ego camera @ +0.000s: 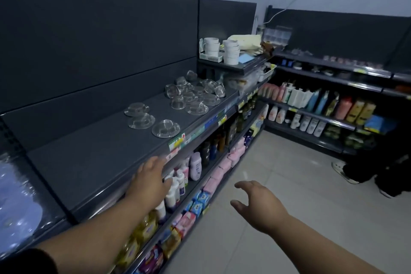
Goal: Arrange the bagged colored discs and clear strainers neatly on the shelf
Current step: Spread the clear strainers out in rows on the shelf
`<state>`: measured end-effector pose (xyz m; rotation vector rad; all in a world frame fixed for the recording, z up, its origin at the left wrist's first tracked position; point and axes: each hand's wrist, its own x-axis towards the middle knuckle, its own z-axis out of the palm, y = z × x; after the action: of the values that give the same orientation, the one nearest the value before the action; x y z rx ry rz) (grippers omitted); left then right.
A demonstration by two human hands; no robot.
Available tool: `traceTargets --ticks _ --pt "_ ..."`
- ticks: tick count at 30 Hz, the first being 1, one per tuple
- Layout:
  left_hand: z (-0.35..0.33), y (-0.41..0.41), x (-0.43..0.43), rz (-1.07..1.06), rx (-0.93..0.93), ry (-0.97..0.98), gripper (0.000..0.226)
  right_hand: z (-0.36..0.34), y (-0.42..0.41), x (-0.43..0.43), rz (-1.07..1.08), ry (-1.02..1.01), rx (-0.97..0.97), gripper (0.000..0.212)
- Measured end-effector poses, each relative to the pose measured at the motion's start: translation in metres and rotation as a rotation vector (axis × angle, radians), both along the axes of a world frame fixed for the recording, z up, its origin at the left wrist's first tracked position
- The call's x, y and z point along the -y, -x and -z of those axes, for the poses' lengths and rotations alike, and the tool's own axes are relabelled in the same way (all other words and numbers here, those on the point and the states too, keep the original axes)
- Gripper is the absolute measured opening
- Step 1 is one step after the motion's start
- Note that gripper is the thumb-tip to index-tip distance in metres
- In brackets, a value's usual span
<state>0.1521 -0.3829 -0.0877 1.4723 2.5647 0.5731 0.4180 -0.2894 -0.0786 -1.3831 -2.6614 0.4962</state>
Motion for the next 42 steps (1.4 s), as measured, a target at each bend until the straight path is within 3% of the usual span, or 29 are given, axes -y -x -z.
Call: traceTargets --ticks 7,13,18,22,29,34,38,42 --pt "-0.004 0.109 -0.103 -0.125 0.029 -0.11 0.068 -0.02 0.126 -0.113 -0.135 -0.059 -0.035 0.054" --pt "0.004 0.207 -0.149 -0.202 0.141 -0.092 0.075 -0.024 0.266 -0.17 -0.365 -0.029 -0.055 0.058" --pt "0.017 0.24 -0.173 -0.157 0.245 -0.032 0.082 0.0 0.339 -0.192 -0.559 0.065 0.079 0.074" --pt "0.023 0.246 -0.191 -0.14 0.297 -0.107 0.079 0.008 0.362 -0.221 -0.642 0.029 0.098 0.067" --pt "0.022 0.238 -0.241 -0.223 0.282 -0.161 0.08 -0.025 0.379 -0.31 -0.575 0.058 -0.099 0.058" --pt "0.014 0.221 -0.302 -0.426 0.449 -0.393 0.062 -0.046 0.37 -0.392 -0.533 -0.004 -0.204 0.057" --pt "0.001 0.206 -0.356 -0.49 0.54 -0.476 0.056 -0.049 0.362 -0.459 -0.532 -0.029 -0.171 0.057" --pt "-0.002 0.193 -0.405 -0.465 0.45 -0.444 0.055 -0.045 0.366 -0.509 -0.572 -0.064 -0.112 0.059"
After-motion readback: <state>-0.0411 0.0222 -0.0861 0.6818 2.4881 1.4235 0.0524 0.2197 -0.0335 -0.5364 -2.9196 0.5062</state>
